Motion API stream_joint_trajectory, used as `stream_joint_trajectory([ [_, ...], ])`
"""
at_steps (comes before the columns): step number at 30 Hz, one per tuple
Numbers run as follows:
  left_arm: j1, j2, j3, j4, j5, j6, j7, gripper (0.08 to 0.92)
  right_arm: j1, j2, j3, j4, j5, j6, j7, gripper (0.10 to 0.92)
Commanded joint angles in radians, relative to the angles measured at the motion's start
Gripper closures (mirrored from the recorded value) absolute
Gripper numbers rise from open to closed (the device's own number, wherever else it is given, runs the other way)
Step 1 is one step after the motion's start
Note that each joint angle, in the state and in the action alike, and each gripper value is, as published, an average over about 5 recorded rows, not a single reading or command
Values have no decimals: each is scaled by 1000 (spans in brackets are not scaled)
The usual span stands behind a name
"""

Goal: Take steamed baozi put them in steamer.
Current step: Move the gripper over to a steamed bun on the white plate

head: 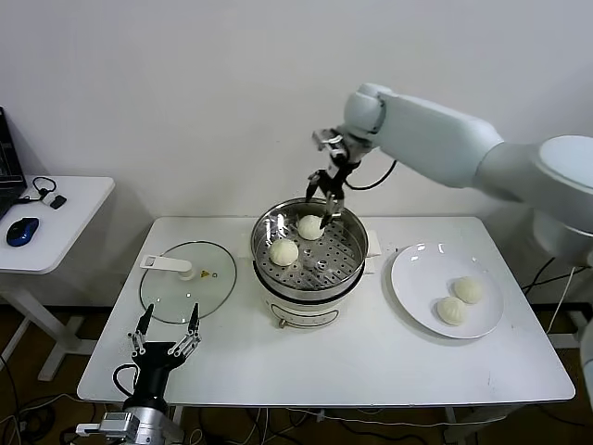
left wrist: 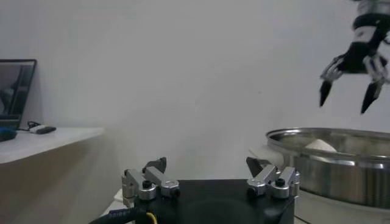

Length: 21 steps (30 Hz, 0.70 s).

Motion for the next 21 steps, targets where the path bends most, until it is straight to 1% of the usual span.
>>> stream_joint_trajectory([
  [1,5,2,7,-2,8,-2,-7,177,90,-309,-42,145,-6,83,-24,203],
  [5,7,-4,22,-10,21,-2,-9,177,95,-428,-89,220,-53,110,-46,203],
  [11,-16,-7,25,-23,36,21,-12,177,4,-562,-46,298,-164,112,-72,203],
  [15,-17,2,20,-30,36,28,-13,177,-110,-601,30,306,-240,115,-80,203],
  [21,-12,-8,18,-31,38,28,-13,177,-302,-609,183,262,-378,115,-80,203],
])
